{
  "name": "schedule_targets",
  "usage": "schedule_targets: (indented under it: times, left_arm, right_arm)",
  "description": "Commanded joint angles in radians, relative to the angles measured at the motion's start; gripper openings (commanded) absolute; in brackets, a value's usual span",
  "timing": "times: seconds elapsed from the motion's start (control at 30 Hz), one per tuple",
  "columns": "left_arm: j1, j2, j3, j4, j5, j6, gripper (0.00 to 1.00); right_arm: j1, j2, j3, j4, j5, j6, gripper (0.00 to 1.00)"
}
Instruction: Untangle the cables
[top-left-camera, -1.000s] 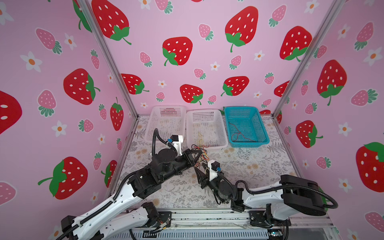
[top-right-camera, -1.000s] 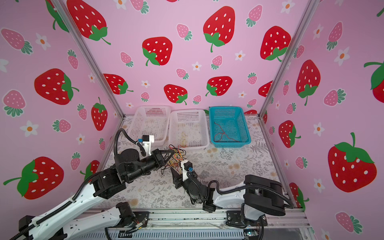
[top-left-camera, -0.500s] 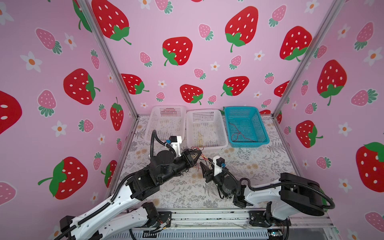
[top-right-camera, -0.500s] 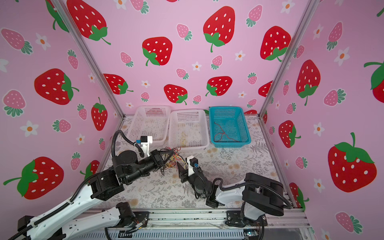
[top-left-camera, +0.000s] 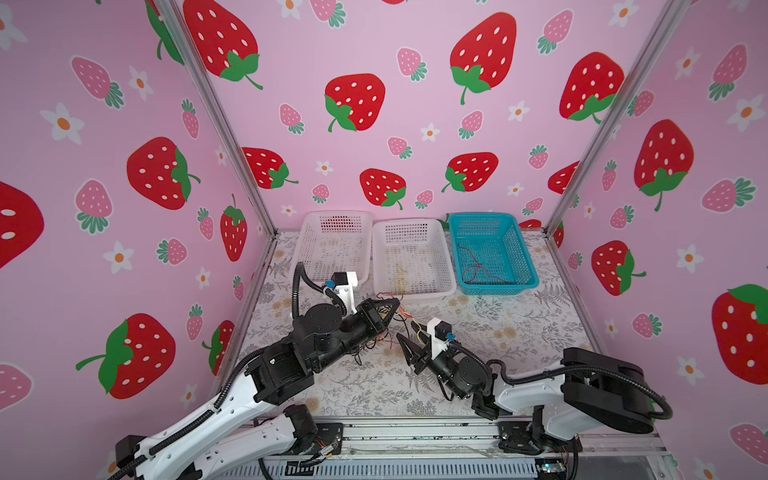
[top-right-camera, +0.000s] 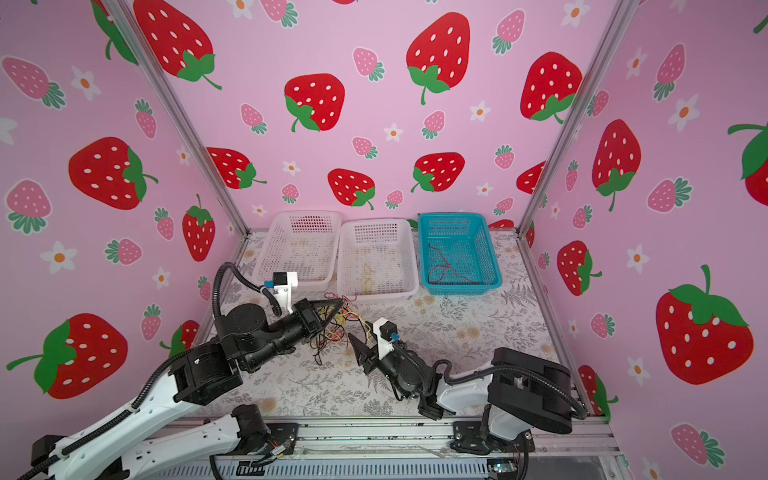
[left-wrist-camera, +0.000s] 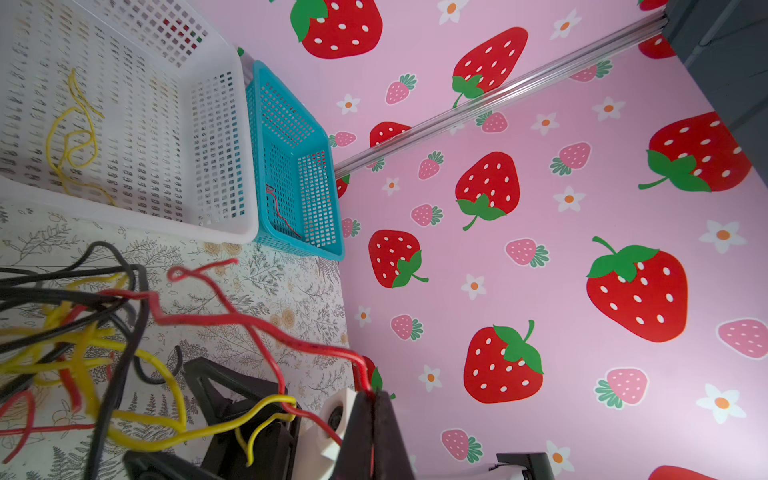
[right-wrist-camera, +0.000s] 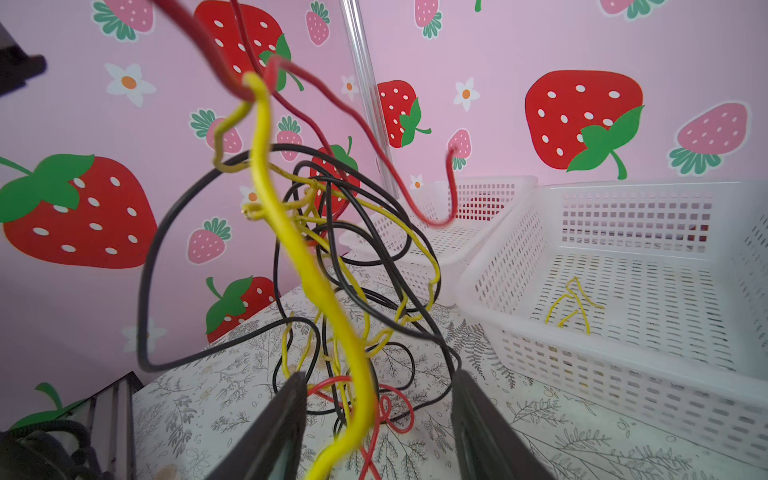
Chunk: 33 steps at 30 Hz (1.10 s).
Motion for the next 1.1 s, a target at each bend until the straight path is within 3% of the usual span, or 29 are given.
schedule_targets:
  times: [0.0, 0.17, 0.33, 0.73, 1.07]
  left_arm:
    - [-0.005, -0.035, 0.067, 0.014, -0.100, 0.020, 0.00]
    - [-0.005, -0.059, 0.071, 0.029, -0.173, 0.030, 0.00]
    - [-0.003, -0.045, 0.064, 0.059, -0.145, 0.009, 0.00]
    - [-0.005, -0.029, 0.067, 0.156, -0.131, -0.029, 0.00]
    - [-0.006, 0.015, 0.063, 0.216, -0.096, -0.072, 0.00]
  right_arm:
    - [-0.003, -0.083, -0.070, 0.050, 0.009, 0.040, 0.58]
    - [0.003, -0.206, -0.144, -0.001, 0.020, 0.043, 0.60]
    - [0.010, -0.241, -0.140, -0.035, -0.016, 0.017, 0.60]
    - [0.025, -0.044, -0.004, 0.065, -0.051, -0.018, 0.60]
    - [0.035, 0.096, 0.124, 0.112, 0.139, -0.079, 0.56]
